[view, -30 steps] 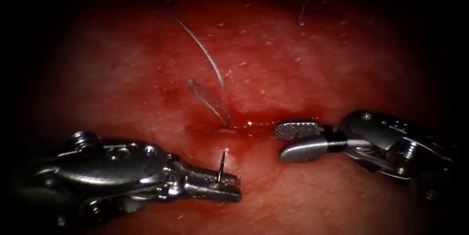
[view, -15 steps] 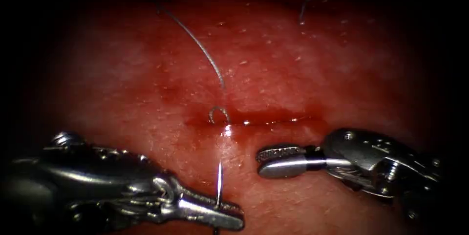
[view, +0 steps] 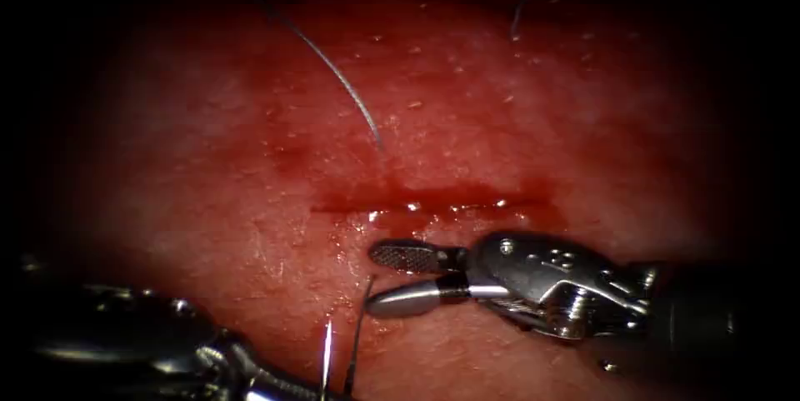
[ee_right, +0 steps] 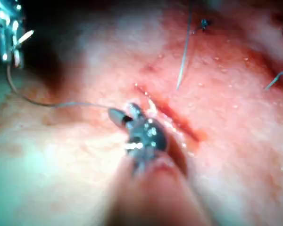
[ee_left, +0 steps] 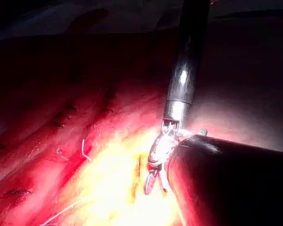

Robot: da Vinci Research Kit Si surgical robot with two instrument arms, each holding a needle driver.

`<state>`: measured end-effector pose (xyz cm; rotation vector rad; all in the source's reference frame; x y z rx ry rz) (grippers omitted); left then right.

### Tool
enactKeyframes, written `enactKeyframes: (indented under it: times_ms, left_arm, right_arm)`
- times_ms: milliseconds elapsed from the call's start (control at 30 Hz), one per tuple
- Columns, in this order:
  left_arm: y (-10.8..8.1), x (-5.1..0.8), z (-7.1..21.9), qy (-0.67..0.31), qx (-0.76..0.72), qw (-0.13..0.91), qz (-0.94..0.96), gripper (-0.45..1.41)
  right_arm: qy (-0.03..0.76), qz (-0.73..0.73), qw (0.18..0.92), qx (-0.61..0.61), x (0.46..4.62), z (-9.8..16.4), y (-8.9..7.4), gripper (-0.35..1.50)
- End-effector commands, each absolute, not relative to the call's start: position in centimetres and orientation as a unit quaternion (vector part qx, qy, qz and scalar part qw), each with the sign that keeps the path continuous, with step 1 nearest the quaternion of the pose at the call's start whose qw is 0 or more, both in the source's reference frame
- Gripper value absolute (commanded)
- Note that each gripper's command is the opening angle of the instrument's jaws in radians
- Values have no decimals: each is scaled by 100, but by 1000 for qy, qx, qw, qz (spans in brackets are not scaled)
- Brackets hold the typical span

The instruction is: Wound Closure

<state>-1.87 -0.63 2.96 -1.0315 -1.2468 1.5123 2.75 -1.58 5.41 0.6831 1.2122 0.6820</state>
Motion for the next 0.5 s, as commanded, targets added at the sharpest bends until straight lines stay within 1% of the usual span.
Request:
enactKeyframes:
  times_ms: [33, 367, 467, 500]
  left_arm:
    - [-62, -192, 298, -498, -421, 445, 614, -45]
    - [-53, -181, 276, -466, -445, 430, 632, -45]
    - [-47, -175, 270, -443, -456, 428, 642, -45]
    - [-47, -175, 270, -438, -459, 427, 645, -45]
  right_arm:
    - [539, 305, 724, 305, 282, 552, -163, 63]
    - [520, 301, 739, 304, 280, 569, -177, 59]
    - [510, 305, 741, 312, 275, 571, -182, 46]
    - [510, 305, 741, 313, 273, 569, -181, 46]
